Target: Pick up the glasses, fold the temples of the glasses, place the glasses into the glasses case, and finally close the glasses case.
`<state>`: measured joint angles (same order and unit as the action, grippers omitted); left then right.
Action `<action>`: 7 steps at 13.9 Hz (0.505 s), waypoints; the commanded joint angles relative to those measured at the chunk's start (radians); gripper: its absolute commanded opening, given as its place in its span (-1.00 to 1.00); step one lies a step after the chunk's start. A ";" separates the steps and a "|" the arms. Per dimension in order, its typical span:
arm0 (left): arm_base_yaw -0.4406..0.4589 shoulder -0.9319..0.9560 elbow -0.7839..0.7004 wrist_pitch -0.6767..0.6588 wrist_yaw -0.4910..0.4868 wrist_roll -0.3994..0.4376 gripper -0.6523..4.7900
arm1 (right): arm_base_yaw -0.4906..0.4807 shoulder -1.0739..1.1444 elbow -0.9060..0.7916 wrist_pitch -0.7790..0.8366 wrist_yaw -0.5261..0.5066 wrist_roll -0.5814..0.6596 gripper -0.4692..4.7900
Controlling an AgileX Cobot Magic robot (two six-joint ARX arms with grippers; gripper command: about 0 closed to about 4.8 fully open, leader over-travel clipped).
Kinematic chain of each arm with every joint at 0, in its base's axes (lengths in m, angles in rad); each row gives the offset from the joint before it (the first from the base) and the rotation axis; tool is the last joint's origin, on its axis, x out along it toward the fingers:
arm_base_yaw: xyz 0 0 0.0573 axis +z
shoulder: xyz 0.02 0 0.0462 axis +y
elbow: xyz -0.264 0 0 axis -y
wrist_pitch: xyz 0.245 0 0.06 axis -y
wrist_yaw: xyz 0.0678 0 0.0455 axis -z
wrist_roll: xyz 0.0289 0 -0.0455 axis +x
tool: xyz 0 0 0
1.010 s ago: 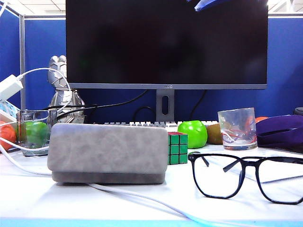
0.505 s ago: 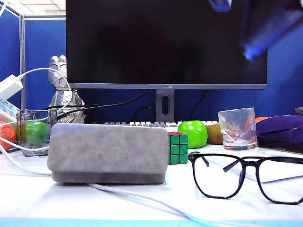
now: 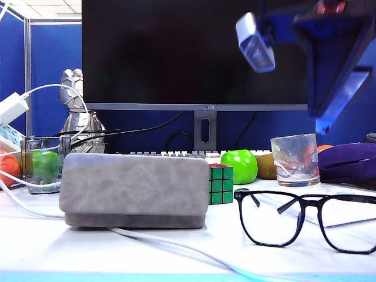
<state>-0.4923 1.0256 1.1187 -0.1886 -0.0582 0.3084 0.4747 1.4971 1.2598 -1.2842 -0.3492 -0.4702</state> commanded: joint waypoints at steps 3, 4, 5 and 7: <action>0.000 -0.003 0.002 0.002 0.003 -0.007 -0.09 | 0.002 0.024 -0.054 0.037 0.000 -0.052 0.04; 0.000 -0.003 0.002 0.002 0.003 -0.007 -0.09 | 0.002 0.024 -0.080 0.061 0.000 -0.073 0.04; 0.000 -0.003 0.002 0.002 0.003 -0.007 -0.09 | 0.002 0.024 -0.105 0.092 0.000 -0.084 0.04; 0.000 -0.003 0.002 -0.005 0.003 -0.007 -0.09 | 0.002 0.024 -0.153 0.161 0.010 -0.084 0.03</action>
<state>-0.4923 1.0256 1.1187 -0.1982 -0.0582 0.3046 0.4755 1.5246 1.1172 -1.1610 -0.3420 -0.5480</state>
